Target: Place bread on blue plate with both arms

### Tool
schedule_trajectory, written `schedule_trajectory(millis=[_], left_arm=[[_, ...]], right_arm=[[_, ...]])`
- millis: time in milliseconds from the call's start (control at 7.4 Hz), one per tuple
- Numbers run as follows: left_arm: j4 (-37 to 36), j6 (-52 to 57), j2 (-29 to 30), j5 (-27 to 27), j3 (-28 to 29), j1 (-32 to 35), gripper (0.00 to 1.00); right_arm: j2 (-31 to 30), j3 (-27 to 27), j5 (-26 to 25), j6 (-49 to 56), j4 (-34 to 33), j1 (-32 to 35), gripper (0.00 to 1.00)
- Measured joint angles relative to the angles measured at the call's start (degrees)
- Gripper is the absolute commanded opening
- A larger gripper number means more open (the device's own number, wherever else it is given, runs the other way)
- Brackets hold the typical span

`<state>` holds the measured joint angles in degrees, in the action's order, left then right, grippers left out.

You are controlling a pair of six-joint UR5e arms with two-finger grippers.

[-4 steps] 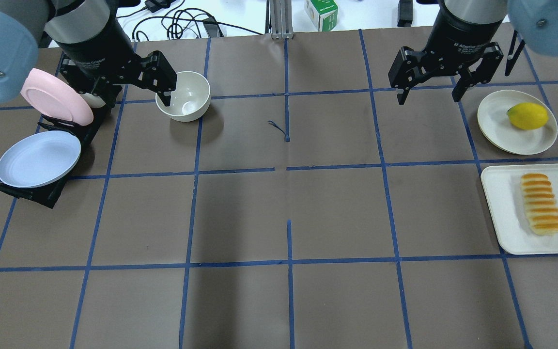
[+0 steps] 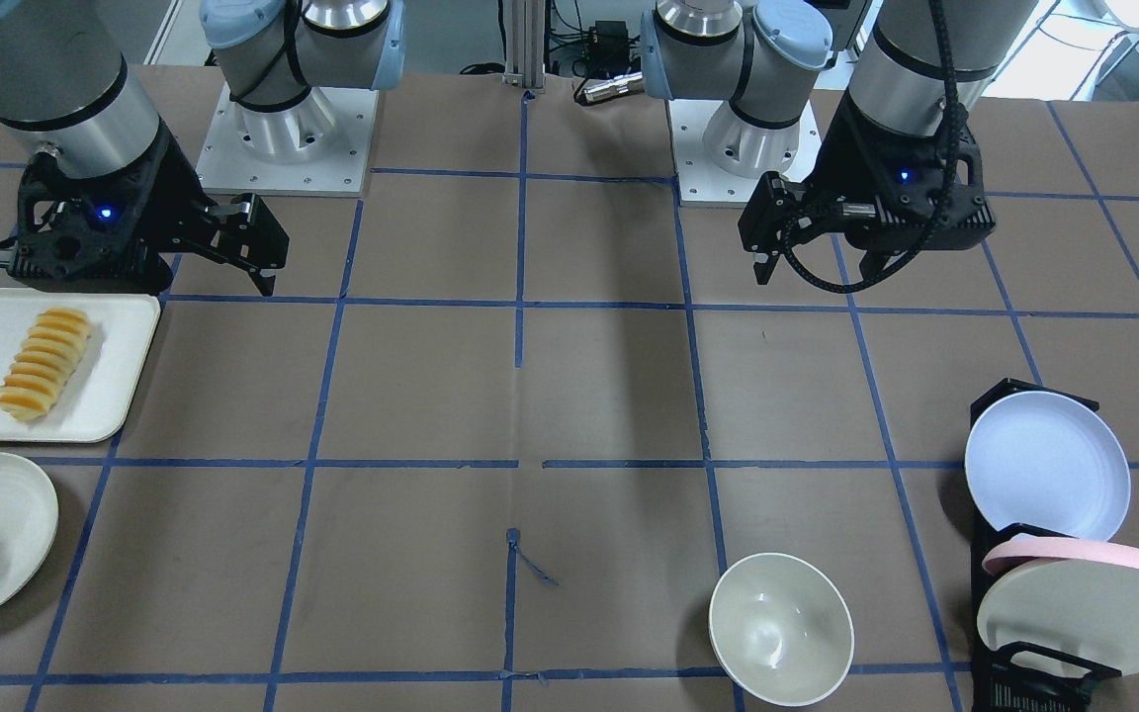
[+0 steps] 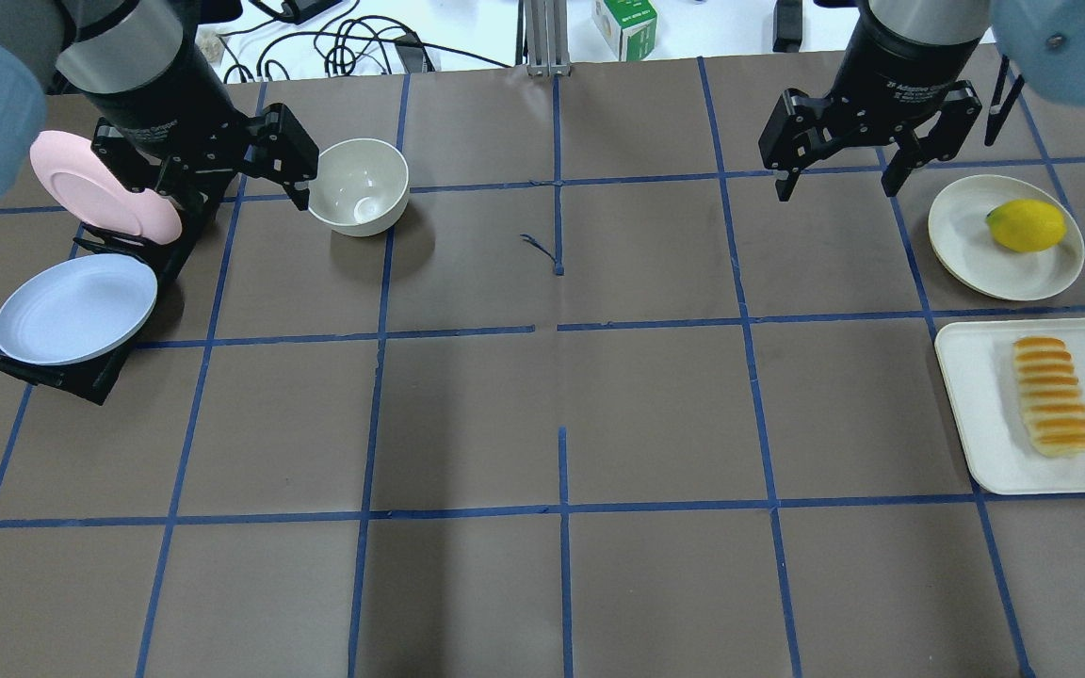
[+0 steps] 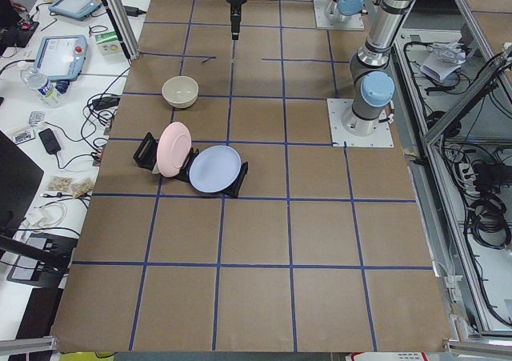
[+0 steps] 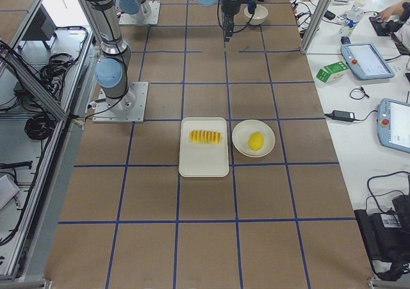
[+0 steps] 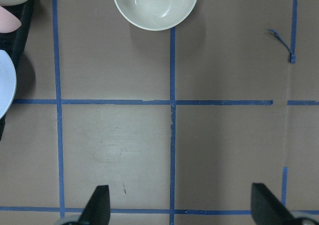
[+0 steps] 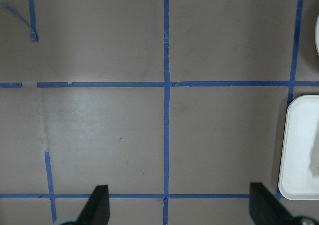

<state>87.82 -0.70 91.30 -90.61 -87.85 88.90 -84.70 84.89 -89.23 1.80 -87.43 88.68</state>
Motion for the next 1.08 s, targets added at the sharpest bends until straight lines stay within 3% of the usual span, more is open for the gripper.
schedule_trajectory(millis=[270, 811, 1081], left_arm=[[-0.12, 1.02, 0.29, -0.09, -0.25, -4.52, 1.00], [-2.93, 2.08, 4.54, -0.05, -0.84, -22.82, 1.00], [-7.64, 2.69, 9.75, -0.25, -0.85, -30.23, 1.00]], right_arm=[[0.01, 0.59, -0.14, 0.01, -0.03, -0.06, 1.00], [-0.35, 0.36, -4.68, 0.38, -0.18, -0.19, 1.00], [-0.26, -1.15, 3.80, 0.30, -0.35, -0.36, 1.00]])
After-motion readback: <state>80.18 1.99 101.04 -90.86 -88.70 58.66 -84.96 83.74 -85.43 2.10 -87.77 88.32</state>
